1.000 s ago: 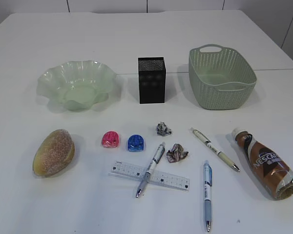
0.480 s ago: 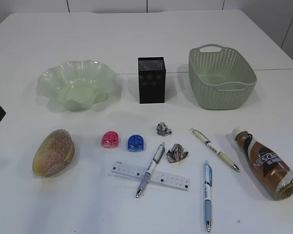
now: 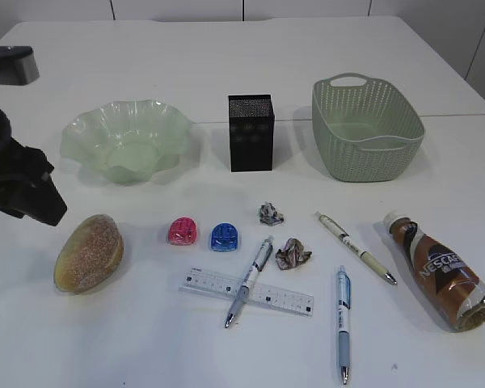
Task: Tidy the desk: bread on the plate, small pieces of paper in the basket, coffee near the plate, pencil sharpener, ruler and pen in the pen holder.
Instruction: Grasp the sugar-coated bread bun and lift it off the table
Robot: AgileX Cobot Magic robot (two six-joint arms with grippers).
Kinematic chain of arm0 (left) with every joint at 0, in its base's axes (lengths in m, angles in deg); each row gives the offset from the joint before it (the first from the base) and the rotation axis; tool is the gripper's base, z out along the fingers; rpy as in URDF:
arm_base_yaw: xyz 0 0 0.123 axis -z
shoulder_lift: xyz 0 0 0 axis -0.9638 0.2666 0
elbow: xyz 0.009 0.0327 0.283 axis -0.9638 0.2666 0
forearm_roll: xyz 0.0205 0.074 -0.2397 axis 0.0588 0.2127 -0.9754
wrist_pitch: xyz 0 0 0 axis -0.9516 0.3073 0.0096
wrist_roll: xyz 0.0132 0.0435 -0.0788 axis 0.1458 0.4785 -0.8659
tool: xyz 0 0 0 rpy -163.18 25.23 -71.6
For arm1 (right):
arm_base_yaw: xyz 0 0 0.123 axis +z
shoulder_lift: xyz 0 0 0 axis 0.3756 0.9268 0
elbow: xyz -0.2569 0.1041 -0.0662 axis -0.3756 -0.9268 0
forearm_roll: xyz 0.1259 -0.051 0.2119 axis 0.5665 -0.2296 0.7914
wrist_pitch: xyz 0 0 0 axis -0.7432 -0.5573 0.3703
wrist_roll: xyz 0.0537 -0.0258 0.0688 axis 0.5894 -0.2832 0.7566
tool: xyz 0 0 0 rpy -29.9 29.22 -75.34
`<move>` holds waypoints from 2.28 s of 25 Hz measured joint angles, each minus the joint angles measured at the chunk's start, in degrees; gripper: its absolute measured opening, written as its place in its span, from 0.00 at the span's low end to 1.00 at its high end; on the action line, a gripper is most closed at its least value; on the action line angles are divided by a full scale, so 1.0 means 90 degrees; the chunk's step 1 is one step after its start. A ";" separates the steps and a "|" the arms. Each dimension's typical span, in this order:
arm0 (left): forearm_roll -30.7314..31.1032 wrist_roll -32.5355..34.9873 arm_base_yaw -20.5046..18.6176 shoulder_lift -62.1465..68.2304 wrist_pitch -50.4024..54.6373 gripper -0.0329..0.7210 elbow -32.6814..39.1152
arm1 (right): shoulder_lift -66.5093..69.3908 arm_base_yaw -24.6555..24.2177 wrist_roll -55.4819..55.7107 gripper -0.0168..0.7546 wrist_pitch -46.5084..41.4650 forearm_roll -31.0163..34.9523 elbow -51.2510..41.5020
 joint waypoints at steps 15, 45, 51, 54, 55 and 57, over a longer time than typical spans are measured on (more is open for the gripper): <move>0.0260 -0.0229 0.0011 0.1102 -0.0333 0.72 0.0000 | 0.0000 0.0000 0.0000 0.51 0.0000 0.0000 0.0000; 0.0582 -0.1019 0.0011 0.2830 -0.1472 0.65 -0.0064 | 0.0000 0.0000 0.0000 0.51 0.0000 0.0000 0.0000; 0.0536 -0.1019 0.0011 0.2830 -0.1564 0.46 -0.0090 | 0.0000 0.0000 0.0000 0.51 0.0000 0.0000 0.0000; 0.0527 -0.1019 0.0011 0.2830 -0.1564 0.44 -0.0090 | 0.0000 0.0000 0.0000 0.51 0.0000 0.0000 0.0000; 0.0527 -0.1019 0.0011 0.2830 -0.1564 0.44 -0.0090 | 0.0000 0.0000 0.0000 0.51 0.0000 0.0000 0.0000; 0.0527 -0.1019 0.0011 0.2830 -0.1564 0.41 -0.0090 | 0.0000 0.0000 0.0000 0.51 0.0000 0.0000 0.0000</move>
